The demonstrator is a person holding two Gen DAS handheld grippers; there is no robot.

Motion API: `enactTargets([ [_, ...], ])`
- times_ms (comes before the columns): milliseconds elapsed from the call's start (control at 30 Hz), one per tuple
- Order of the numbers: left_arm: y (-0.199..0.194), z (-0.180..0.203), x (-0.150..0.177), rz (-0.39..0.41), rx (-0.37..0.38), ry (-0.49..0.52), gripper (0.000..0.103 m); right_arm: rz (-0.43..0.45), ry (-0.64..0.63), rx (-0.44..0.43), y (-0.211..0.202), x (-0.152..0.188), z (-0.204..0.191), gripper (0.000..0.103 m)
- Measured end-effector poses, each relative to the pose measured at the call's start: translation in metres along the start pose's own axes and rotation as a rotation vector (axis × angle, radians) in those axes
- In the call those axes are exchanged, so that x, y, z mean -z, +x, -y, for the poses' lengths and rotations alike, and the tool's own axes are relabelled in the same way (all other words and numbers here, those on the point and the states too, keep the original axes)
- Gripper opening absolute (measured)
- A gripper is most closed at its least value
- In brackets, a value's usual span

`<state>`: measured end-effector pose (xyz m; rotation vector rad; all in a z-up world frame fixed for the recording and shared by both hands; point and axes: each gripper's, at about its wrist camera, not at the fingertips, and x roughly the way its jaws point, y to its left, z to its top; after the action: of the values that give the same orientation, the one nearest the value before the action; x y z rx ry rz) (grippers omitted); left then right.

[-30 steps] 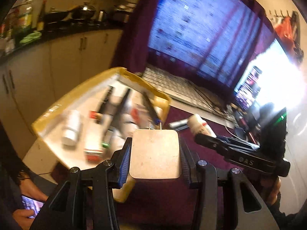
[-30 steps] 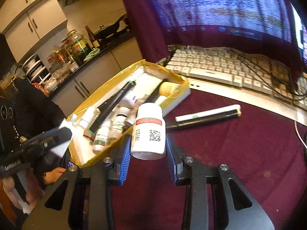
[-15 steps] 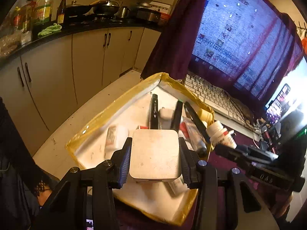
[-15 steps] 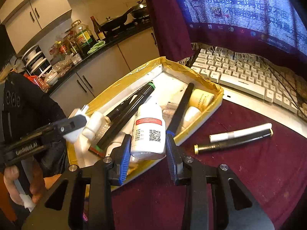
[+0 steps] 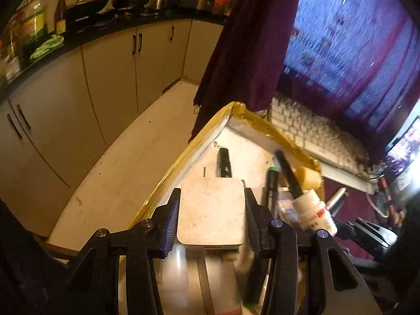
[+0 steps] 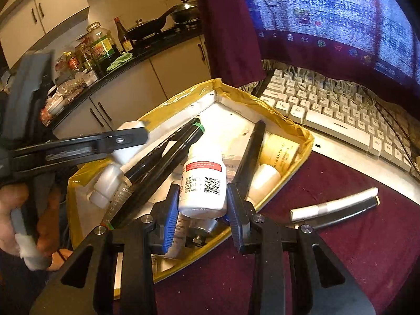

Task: Organize objects
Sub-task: 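Carry the charger and pill bottle over the tray and open both tools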

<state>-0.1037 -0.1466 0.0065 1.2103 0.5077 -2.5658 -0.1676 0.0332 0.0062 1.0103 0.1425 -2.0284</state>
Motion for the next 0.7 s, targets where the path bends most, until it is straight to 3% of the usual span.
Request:
enactTargets([
  [267, 0.024, -0.009, -0.003, -0.064, -0.031, -0.014, 0.039, 0.008, -0.002, -0.019, 0.004, 0.003, -0.001, 0.032],
  [500, 0.024, -0.017, 0.000, -0.064, 0.003, -0.061, 0.041, -0.003, -0.015, -0.024, 0.007, 0.006, -0.004, 0.036],
  [567, 0.020, -0.018, 0.000, -0.050, 0.020, -0.068, 0.045, -0.005, -0.017, -0.035, 0.004, 0.006, -0.005, 0.036],
  [633, 0.012, -0.017, 0.002, -0.029, 0.058, -0.079, 0.058, 0.025, -0.003, -0.071, -0.006, 0.007, -0.004, 0.037],
  [700, -0.001, -0.012, 0.005, 0.020, 0.049, -0.074, 0.067, 0.061, 0.019, -0.084, -0.021, 0.010, -0.002, 0.051],
])
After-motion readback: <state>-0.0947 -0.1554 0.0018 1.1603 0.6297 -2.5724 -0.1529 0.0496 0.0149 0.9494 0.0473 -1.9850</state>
